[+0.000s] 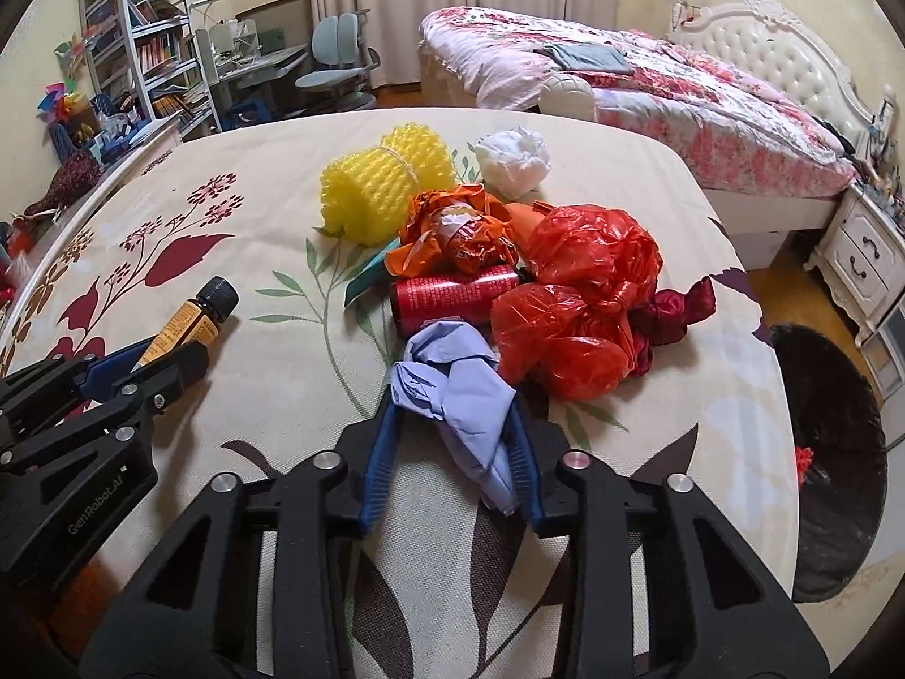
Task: Collect trash
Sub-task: 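Grasp the lavender cloth with the right tool while the left tool holds the can, then carry the cloth and the spray can over the black bin with both tools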
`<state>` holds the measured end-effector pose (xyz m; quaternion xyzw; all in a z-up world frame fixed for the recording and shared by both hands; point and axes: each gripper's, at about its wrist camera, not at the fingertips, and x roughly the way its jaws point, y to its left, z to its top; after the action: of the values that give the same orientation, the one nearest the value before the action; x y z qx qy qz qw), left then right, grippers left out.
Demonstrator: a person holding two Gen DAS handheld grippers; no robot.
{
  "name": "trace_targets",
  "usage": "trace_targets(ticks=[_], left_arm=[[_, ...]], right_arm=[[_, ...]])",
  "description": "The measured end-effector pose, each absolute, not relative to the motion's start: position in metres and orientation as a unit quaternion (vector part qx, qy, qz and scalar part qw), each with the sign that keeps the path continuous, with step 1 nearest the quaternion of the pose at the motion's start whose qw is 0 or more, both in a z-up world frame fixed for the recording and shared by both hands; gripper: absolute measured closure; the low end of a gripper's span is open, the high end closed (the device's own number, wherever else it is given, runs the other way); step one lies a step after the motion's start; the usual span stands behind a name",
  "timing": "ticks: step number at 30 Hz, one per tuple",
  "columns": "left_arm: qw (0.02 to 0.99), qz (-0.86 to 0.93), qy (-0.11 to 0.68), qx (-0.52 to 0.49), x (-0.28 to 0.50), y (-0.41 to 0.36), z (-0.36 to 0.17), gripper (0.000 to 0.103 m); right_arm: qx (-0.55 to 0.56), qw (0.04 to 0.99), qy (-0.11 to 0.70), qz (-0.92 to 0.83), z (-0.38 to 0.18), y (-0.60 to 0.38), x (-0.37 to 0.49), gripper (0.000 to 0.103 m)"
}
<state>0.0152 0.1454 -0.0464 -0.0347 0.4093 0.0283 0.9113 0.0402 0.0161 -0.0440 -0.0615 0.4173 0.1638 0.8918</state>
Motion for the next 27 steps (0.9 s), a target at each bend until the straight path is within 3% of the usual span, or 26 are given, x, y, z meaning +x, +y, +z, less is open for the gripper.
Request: trace_targets(ticks=[27], left_arm=[[0.924,-0.028,0.381,-0.018,-0.001,0.09,-0.027,0.075]], right_arm=[[-0.012,0.916,0.389,0.097,-0.025,-0.064,0.0,0.069]])
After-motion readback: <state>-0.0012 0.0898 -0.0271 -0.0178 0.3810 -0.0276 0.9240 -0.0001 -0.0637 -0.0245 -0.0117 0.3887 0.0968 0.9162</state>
